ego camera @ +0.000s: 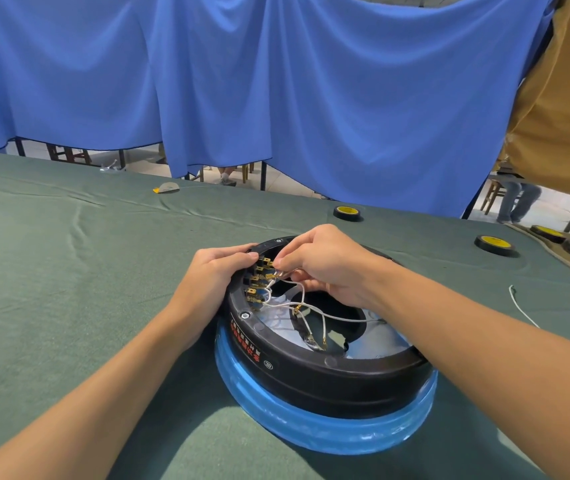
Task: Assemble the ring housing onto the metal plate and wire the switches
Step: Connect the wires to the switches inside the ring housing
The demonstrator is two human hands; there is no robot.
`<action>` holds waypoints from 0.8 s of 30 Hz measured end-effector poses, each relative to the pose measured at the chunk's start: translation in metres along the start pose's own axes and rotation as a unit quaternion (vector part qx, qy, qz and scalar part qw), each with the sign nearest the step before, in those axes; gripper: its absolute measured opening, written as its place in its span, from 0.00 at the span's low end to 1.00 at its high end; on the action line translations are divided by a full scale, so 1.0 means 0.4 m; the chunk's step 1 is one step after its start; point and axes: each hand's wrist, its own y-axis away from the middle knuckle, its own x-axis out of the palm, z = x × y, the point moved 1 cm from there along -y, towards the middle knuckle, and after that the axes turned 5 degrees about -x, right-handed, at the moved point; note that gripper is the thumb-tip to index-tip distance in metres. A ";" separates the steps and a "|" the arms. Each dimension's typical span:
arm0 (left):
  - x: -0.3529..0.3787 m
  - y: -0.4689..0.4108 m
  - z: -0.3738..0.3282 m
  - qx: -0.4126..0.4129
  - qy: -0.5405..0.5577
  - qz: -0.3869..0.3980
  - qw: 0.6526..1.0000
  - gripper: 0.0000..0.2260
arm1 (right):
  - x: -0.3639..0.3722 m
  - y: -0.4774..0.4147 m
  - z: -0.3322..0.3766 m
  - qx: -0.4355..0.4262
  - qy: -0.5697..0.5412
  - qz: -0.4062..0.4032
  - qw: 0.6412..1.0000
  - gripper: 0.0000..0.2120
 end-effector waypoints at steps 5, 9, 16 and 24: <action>-0.001 0.000 -0.001 -0.002 -0.002 0.011 1.000 0.18 | -0.003 0.003 0.001 -0.010 0.008 -0.017 1.000 0.04; -0.005 -0.004 0.000 -0.013 -0.011 0.001 1.000 0.15 | -0.005 0.004 0.000 -0.004 0.006 -0.028 1.000 0.02; -0.007 -0.014 0.007 -0.024 -0.020 -0.005 1.000 0.09 | -0.003 0.005 -0.002 -0.010 0.018 -0.046 0.999 0.02; -0.003 -0.008 0.004 -0.016 -0.011 0.008 1.000 0.11 | 0.002 0.006 0.000 -0.022 0.026 -0.050 0.998 0.03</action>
